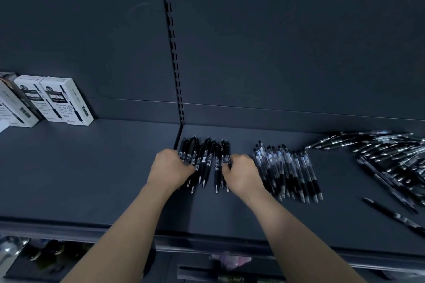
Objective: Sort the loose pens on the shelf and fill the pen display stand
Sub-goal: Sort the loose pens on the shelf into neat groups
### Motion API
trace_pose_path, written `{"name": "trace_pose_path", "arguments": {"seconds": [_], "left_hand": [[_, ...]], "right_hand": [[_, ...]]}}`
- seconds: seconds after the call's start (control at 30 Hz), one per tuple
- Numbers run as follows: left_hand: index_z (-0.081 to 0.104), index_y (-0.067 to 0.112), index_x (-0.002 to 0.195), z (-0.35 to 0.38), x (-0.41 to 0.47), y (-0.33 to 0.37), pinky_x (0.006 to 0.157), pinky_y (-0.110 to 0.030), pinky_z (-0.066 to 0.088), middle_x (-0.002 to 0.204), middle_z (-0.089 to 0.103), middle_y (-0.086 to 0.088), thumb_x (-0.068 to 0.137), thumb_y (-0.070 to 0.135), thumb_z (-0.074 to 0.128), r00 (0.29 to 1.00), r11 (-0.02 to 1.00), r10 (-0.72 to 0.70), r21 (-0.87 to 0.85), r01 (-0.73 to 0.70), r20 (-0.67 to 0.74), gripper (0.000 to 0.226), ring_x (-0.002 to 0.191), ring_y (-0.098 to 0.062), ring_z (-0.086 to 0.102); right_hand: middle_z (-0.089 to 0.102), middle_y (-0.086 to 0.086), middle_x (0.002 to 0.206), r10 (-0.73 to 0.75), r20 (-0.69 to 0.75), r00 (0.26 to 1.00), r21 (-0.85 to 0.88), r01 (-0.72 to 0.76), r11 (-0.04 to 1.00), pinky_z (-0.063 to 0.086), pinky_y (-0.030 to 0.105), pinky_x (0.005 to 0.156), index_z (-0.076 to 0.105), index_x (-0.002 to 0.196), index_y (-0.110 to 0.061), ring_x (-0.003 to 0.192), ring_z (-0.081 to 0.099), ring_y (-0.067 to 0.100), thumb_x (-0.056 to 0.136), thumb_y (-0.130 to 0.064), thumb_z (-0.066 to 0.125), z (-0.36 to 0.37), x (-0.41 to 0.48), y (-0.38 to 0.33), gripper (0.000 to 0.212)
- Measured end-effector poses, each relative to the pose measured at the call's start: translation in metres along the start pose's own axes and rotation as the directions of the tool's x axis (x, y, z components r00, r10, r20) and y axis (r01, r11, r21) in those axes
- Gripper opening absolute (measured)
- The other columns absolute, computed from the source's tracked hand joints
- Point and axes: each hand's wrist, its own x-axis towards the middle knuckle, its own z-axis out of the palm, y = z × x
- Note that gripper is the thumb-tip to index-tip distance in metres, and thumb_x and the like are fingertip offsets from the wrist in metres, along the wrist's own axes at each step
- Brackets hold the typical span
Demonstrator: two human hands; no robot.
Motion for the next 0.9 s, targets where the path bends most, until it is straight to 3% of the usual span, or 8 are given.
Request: {"name": "trace_pose_path", "arguments": {"seconds": [0.07, 0.13, 0.2, 0.3, 0.43, 0.57, 0.67, 0.9], "left_hand": [[0.058, 0.006, 0.066, -0.005, -0.001, 0.000, 0.044, -0.019, 0.042, 0.062, 0.058, -0.009, 0.078, 0.018, 0.068, 1.000, 1.000, -0.019, -0.003, 0.019, -0.008, 0.020, 0.054, -0.017, 0.051], [0.062, 0.002, 0.068, -0.008, -0.004, -0.002, 0.050, -0.021, 0.045, 0.067, 0.063, -0.009, 0.078, 0.020, 0.068, 0.999, 1.000, 0.014, -0.015, -0.014, -0.031, 0.021, 0.057, -0.017, 0.055], [0.064, 0.000, 0.070, -0.010, -0.006, -0.003, 0.056, -0.022, 0.047, 0.078, 0.063, -0.002, 0.076, 0.019, 0.070, 0.991, 0.992, 0.125, 0.005, -0.125, -0.055, 0.021, 0.070, -0.017, 0.061], [0.071, 0.009, 0.077, -0.011, -0.010, 0.000, 0.061, 0.000, 0.035, 0.101, 0.056, 0.011, 0.077, 0.018, 0.073, 0.966, 0.968, 0.251, 0.000, -0.251, -0.056, 0.009, 0.086, -0.006, 0.055], [0.073, 0.015, 0.081, -0.010, -0.006, 0.000, 0.065, 0.001, 0.035, 0.101, 0.062, 0.012, 0.078, 0.023, 0.076, 0.957, 0.948, 0.264, -0.151, -0.281, -0.124, 0.009, 0.085, -0.002, 0.058], [0.068, 0.015, 0.098, -0.016, 0.001, -0.010, 0.068, -0.014, 0.043, 0.092, 0.067, 0.006, 0.085, 0.031, 0.069, 0.979, 0.949, 0.099, -0.279, -0.146, -0.176, 0.021, 0.083, -0.008, 0.063], [0.063, 0.009, 0.106, -0.011, 0.010, -0.022, 0.071, -0.021, 0.040, 0.091, 0.062, 0.003, 0.090, 0.027, 0.062, 0.990, 0.994, 0.042, -0.094, -0.055, -0.134, 0.023, 0.086, -0.016, 0.060], [0.057, 0.010, 0.079, -0.008, 0.021, -0.019, 0.047, -0.016, 0.035, 0.070, 0.056, -0.001, 0.081, 0.025, 0.074, 0.999, 0.999, -0.045, 0.023, 0.045, -0.012, 0.023, 0.059, -0.009, 0.047]], "right_hand": [[0.048, 0.009, 0.103, -0.036, -0.013, 0.999, 0.018, 0.037, 0.999, 0.041, 0.024, 0.060, 0.054, 0.087, -0.012, 0.066, 0.047, 0.015, 0.097, -0.022, 0.048, -0.003, 0.001, -0.001, 0.016], [0.045, 0.008, 0.124, -0.117, -0.024, 0.993, 0.060, 0.119, 0.991, 0.049, 0.028, 0.080, 0.051, 0.131, -0.015, 0.079, 0.052, 0.015, 0.097, -0.022, 0.050, -0.008, 0.002, -0.001, 0.035], [0.039, 0.001, 0.137, -0.235, -0.023, 0.972, 0.088, 0.236, 0.968, 0.047, 0.027, 0.091, 0.040, 0.144, -0.023, 0.090, 0.054, 0.013, 0.096, -0.020, 0.054, -0.014, 0.004, -0.004, 0.050], [0.039, -0.006, 0.142, -0.388, -0.012, 0.922, 0.022, 0.388, 0.921, 0.042, 0.028, 0.100, 0.050, 0.138, -0.028, 0.113, 0.051, 0.016, 0.093, -0.021, 0.059, -0.018, 0.007, -0.010, 0.046], [0.060, -0.005, 0.113, -0.460, 0.009, 0.888, -0.097, 0.458, 0.883, 0.043, 0.031, 0.094, 0.070, 0.112, -0.022, 0.108, 0.049, 0.015, 0.093, -0.028, 0.060, -0.021, 0.011, -0.016, 0.022], [0.061, 0.000, 0.103, -0.359, 0.007, 0.933, -0.099, 0.358, 0.929, 0.048, 0.031, 0.085, 0.065, 0.104, -0.014, 0.097, 0.056, 0.017, 0.097, -0.024, 0.052, -0.027, 0.015, -0.013, 0.017], [0.064, 0.004, 0.089, -0.217, -0.001, 0.976, 0.056, 0.217, 0.975, 0.052, 0.034, 0.074, 0.059, 0.096, -0.011, 0.077, 0.059, 0.018, 0.095, -0.020, 0.053, -0.028, 0.017, -0.012, 0.011], [0.061, 0.002, 0.076, -0.087, 0.136, 0.987, 0.206, 0.058, 0.977, 0.049, 0.024, 0.058, 0.053, 0.096, -0.012, 0.063, 0.062, 0.015, 0.092, -0.021, 0.059, -0.009, 0.013, -0.014, 0.011]]}}
